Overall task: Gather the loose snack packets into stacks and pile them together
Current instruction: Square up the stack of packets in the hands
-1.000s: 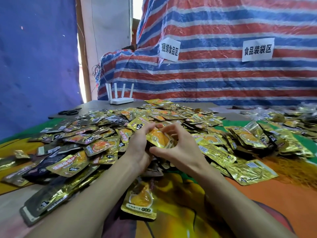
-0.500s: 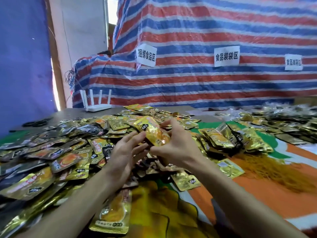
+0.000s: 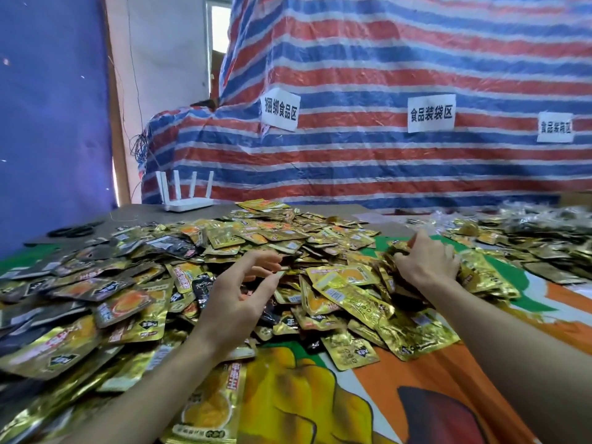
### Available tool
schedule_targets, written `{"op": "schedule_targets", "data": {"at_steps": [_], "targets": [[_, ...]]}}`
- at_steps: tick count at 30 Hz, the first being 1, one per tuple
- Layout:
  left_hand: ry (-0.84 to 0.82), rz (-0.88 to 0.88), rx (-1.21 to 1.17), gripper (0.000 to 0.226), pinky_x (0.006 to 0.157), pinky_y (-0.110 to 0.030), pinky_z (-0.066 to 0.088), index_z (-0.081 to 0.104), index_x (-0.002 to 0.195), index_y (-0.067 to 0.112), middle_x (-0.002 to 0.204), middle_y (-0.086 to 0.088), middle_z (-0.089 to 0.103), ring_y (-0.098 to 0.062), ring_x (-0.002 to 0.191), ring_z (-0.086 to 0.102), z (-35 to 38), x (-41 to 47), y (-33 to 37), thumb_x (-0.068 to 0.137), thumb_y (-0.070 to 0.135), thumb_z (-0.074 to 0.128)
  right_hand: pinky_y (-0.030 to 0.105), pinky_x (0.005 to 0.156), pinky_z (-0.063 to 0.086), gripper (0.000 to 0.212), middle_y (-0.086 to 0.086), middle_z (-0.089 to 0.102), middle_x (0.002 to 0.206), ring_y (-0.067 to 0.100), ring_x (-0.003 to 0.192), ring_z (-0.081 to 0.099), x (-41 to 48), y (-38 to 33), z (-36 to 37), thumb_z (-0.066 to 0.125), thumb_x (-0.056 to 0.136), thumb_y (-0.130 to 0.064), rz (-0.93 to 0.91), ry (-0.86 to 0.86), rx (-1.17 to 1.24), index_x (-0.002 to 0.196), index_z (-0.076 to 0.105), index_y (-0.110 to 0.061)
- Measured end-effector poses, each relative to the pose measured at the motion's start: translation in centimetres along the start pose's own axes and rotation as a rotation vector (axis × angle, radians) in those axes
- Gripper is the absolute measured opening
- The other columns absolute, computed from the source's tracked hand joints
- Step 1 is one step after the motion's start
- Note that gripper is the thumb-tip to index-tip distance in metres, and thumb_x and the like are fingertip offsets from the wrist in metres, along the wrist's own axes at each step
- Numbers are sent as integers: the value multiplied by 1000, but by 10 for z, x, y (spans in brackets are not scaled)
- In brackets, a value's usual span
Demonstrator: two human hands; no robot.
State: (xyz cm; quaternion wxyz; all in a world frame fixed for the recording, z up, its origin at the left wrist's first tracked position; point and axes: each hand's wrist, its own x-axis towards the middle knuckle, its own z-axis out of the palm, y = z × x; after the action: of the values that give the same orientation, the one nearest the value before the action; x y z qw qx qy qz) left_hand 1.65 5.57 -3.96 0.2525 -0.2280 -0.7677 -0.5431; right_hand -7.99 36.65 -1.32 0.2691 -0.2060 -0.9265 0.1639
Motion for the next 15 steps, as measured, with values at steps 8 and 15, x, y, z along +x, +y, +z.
{"op": "schedule_targets", "data": {"at_steps": [8, 15], "targets": [[102, -61, 212, 23, 82, -25, 48, 65, 101, 34, 107, 16, 65, 0, 100, 59, -12, 9, -11, 92, 13, 67, 55, 111, 29, 51, 25, 46, 139, 40, 131, 39, -22, -32, -12, 62, 89, -41, -74, 41, -158, 127, 51, -10], [-191, -404, 798, 81, 113, -49, 27, 41, 144, 32, 148, -2, 38, -26, 138, 36, -35, 18, -18, 75, 58, 74, 44, 105, 46, 76, 5, 55, 139, 24, 124, 51, -89, -110, -17, 78, 77, -56, -564, -585, 248, 140, 52, -23]]}}
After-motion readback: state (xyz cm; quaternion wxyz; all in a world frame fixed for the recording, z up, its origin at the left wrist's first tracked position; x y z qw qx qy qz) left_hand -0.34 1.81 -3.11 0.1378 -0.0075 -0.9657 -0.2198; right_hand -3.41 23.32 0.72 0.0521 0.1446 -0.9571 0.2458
